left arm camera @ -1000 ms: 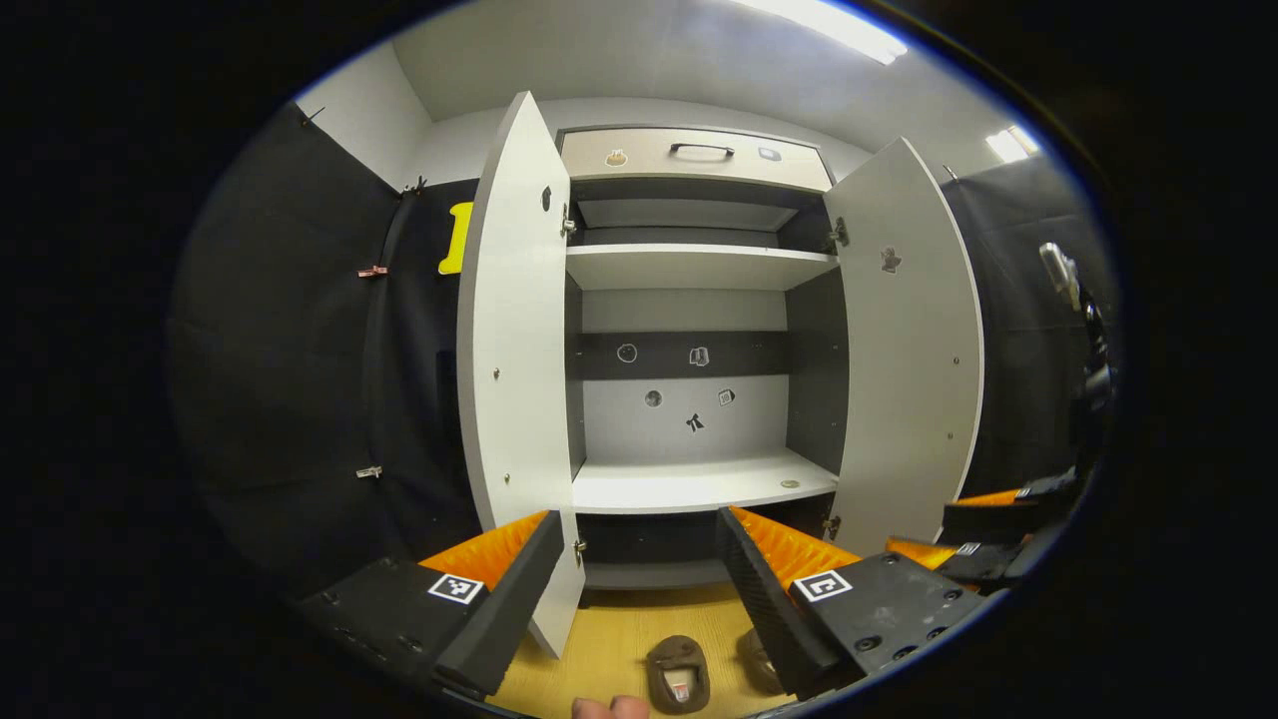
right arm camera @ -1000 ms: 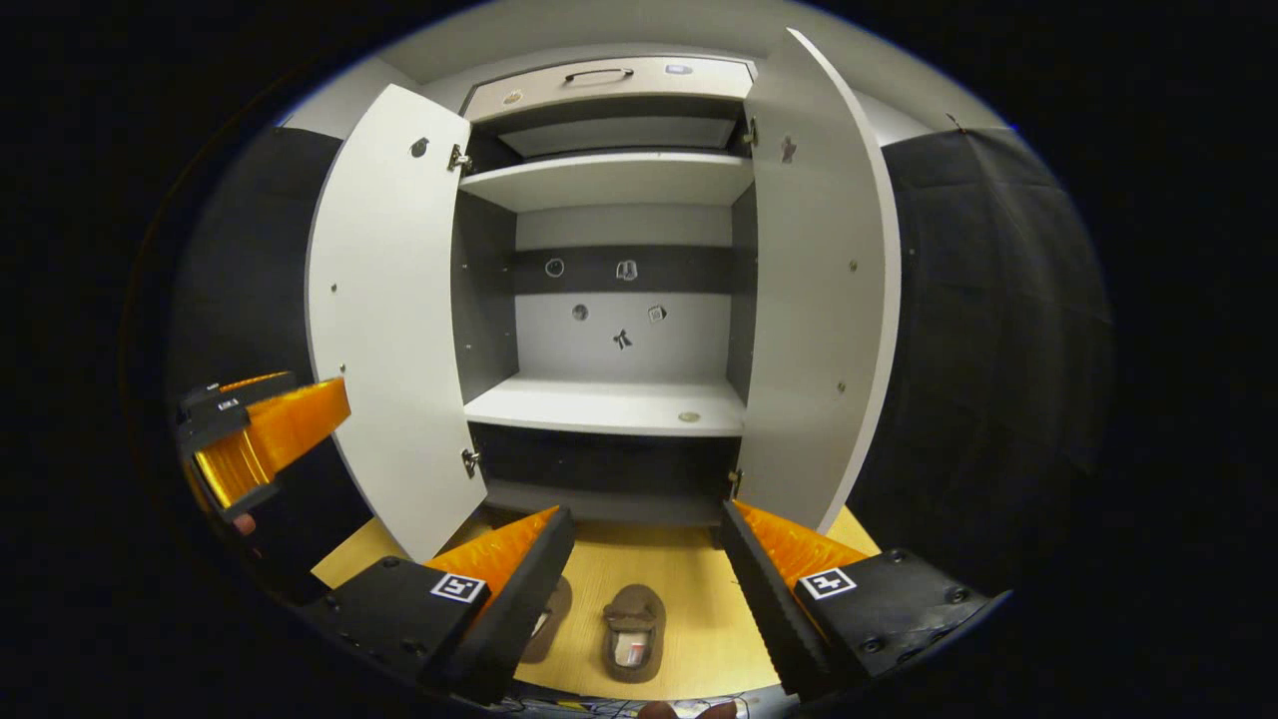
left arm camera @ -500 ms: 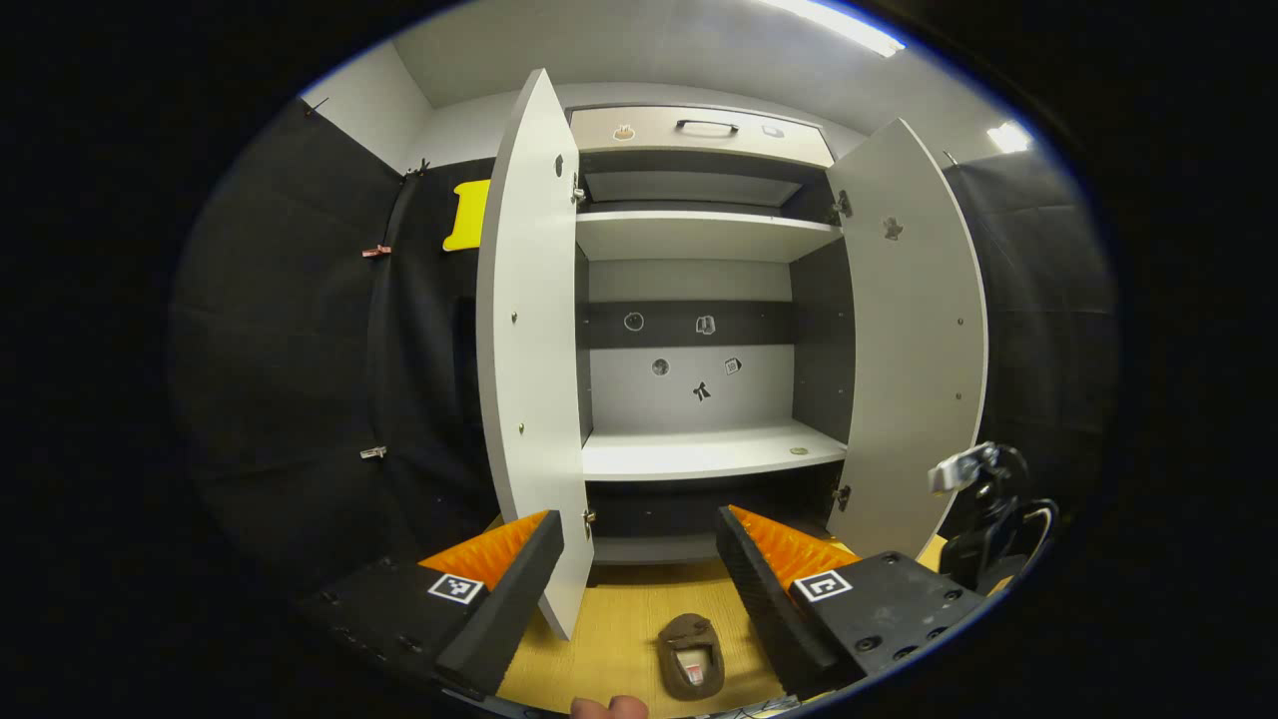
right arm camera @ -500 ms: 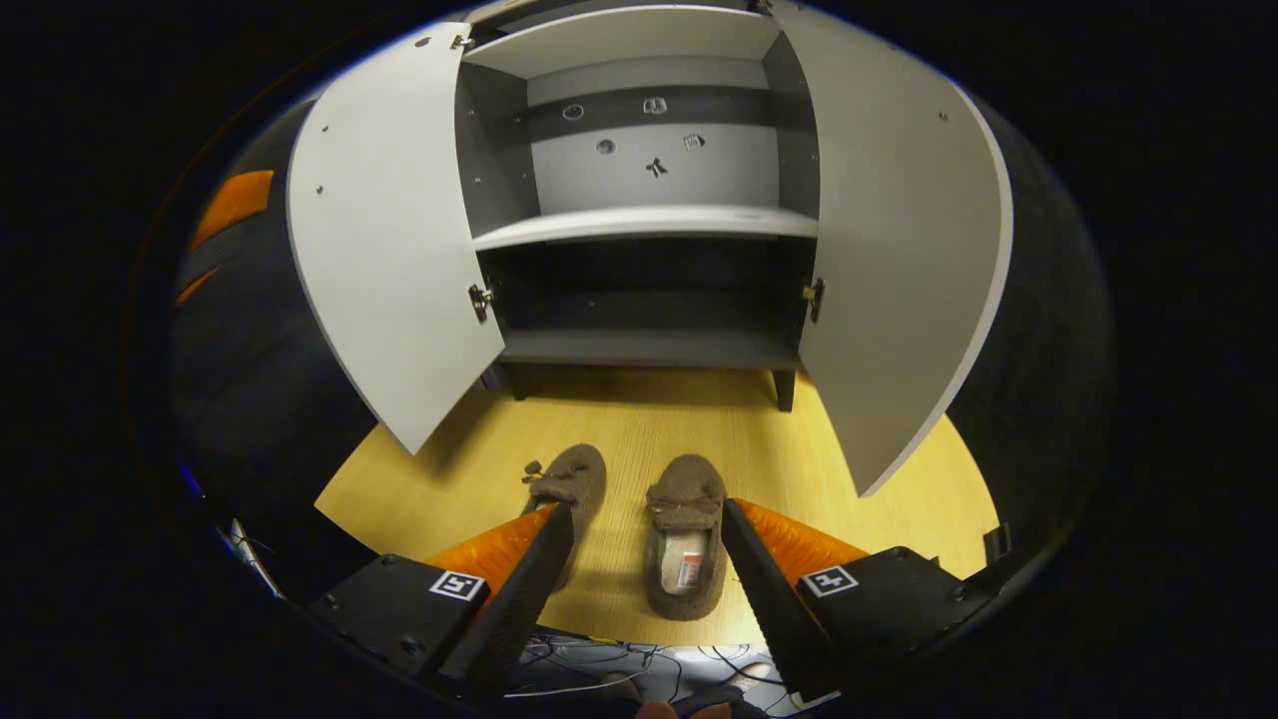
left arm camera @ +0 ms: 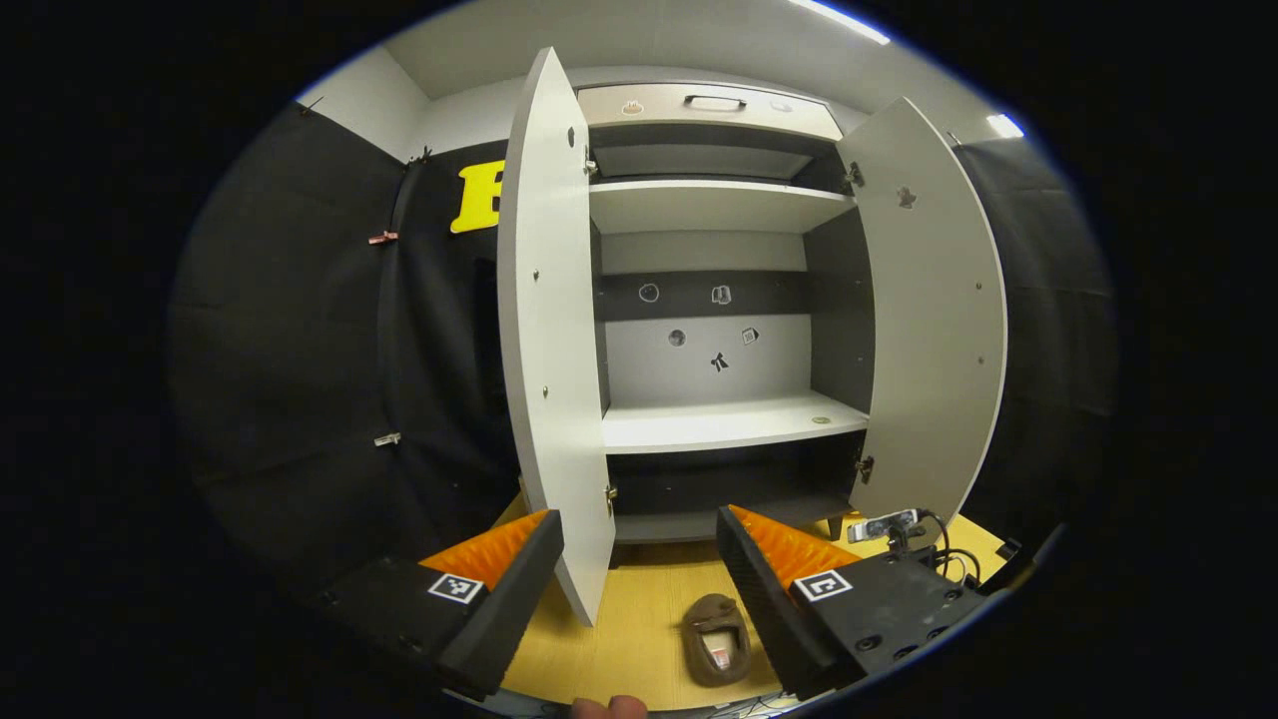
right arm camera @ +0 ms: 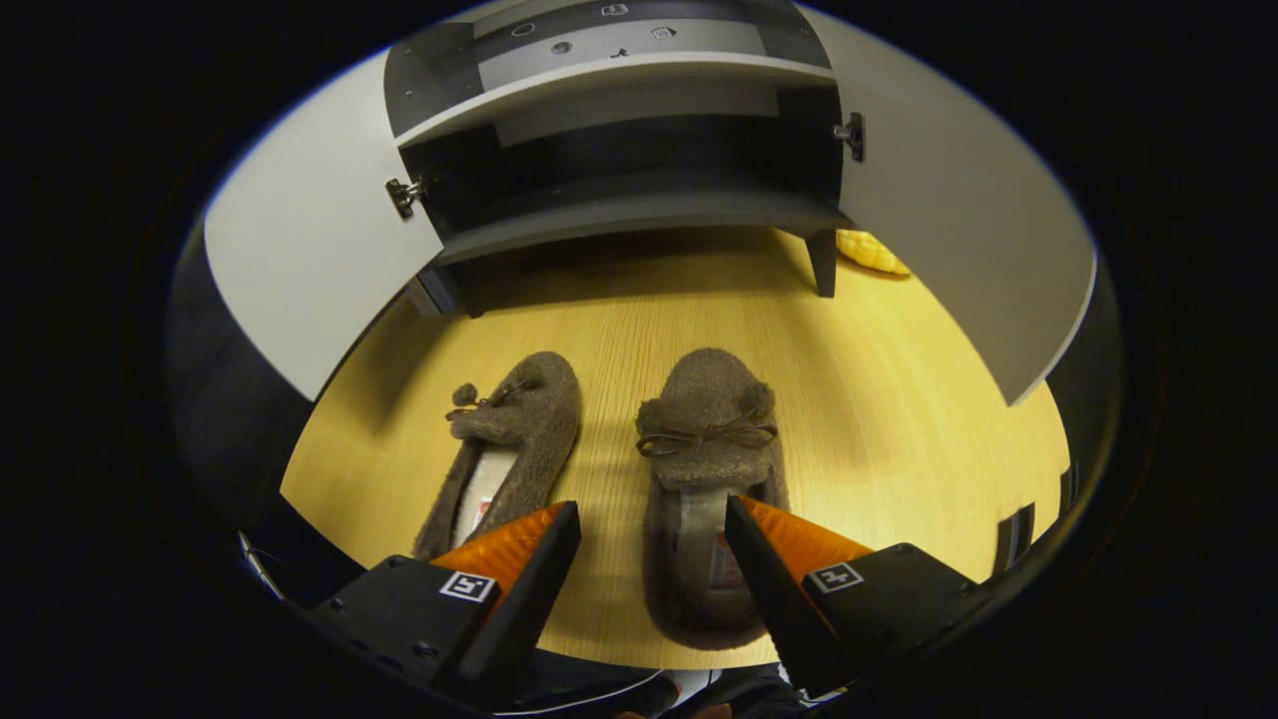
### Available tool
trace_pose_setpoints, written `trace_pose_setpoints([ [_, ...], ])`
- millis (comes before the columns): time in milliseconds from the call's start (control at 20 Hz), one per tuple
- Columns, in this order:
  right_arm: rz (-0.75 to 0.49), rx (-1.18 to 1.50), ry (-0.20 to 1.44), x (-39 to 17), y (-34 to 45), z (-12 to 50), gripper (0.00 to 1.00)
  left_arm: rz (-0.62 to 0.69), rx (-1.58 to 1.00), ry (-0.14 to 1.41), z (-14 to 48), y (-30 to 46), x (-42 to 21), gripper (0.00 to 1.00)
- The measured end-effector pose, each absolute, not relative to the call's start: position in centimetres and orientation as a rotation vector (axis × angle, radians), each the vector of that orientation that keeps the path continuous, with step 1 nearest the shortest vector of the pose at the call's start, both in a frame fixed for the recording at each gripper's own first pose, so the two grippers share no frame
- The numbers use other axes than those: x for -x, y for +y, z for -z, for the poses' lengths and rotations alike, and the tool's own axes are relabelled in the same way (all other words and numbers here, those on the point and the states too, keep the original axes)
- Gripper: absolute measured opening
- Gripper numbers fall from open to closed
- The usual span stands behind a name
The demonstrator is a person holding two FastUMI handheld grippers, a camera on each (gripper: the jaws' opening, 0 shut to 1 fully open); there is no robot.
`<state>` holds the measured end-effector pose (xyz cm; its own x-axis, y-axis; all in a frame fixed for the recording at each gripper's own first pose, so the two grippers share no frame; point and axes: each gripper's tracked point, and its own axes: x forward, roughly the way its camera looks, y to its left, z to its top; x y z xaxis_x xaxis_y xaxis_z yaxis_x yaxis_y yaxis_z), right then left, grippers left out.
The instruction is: Grab one shoe with the right hand and put it into the shoe cabinet, grab the other shoe with the left hand and put it into the shoe cabinet; then close the right door with the right hand and the left door with the left hand.
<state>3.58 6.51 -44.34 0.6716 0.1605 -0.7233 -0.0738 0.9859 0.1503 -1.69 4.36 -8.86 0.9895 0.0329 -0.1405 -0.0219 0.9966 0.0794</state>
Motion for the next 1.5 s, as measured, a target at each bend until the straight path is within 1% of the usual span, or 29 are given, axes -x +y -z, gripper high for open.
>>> trace_pose_setpoints([
  [50,-0.127,-0.115,0.823,-4.4,6.6,45.1,0.94,-0.030,-0.080,0.149,9.2,4.6,1.7,0.97],
  [100,-0.116,-0.119,0.817,-5.3,6.8,45.7,0.85,-0.032,-0.081,0.155,9.4,4.8,1.6,0.97],
  [150,-0.105,-0.121,0.814,-6.0,6.9,46.4,0.82,-0.034,-0.081,0.161,9.7,5.0,1.6,0.97],
  [200,-0.092,-0.122,0.814,-6.6,7.0,46.9,0.66,-0.038,-0.080,0.166,9.9,5.3,1.4,0.97],
  [250,-0.065,-0.115,0.813,-7.3,6.7,47.5,0.73,-0.041,-0.078,0.172,10.2,5.6,1.4,0.97],
  [350,-0.012,-0.108,0.774,-8.6,6.0,47.5,0.55,-0.045,-0.072,0.183,10.6,5.9,1.3,0.97],
  [400,0.017,-0.104,0.768,-9.0,5.5,47.5,0.49,-0.044,-0.069,0.188,10.8,6.0,1.1,0.97],
  [450,0.020,-0.124,0.762,-9.1,5.7,47.4,0.40,-0.042,-0.066,0.191,11.0,6.0,1.1,0.97],
  [500,0.016,-0.139,0.765,-9.2,5.8,47.4,0.24,-0.040,-0.063,0.195,11.1,6.0,1.0,0.98],
  [550,0.026,-0.142,0.762,-9.1,5.6,47.0,0.24,-0.039,-0.061,0.197,11.3,6.0,0.8,0.97],
  [600,0.020,-0.153,0.764,-9.3,5.7,47.0,0.08,-0.036,-0.057,0.198,11.3,5.9,0.6,0.97],
  [800,0.017,-0.171,0.727,-8.5,4.8,42.2,0.08,-0.010,-0.044,0.184,10.9,5.2,0.0,0.97],
  [1050,-0.007,-0.155,0.643,-9.1,4.1,31.9,0.08,0.009,-0.052,0.175,10.8,4.9,-0.4,0.97],
  [1350,-0.021,-0.108,0.472,-12.7,3.4,16.6,0.08,0.011,-0.041,0.170,10.8,4.9,-0.5,0.97],
  [1500,-0.060,-0.075,0.416,-15.8,4.0,10.6,0.08,0.002,-0.048,0.158,10.2,5.2,-0.3,0.97],
])
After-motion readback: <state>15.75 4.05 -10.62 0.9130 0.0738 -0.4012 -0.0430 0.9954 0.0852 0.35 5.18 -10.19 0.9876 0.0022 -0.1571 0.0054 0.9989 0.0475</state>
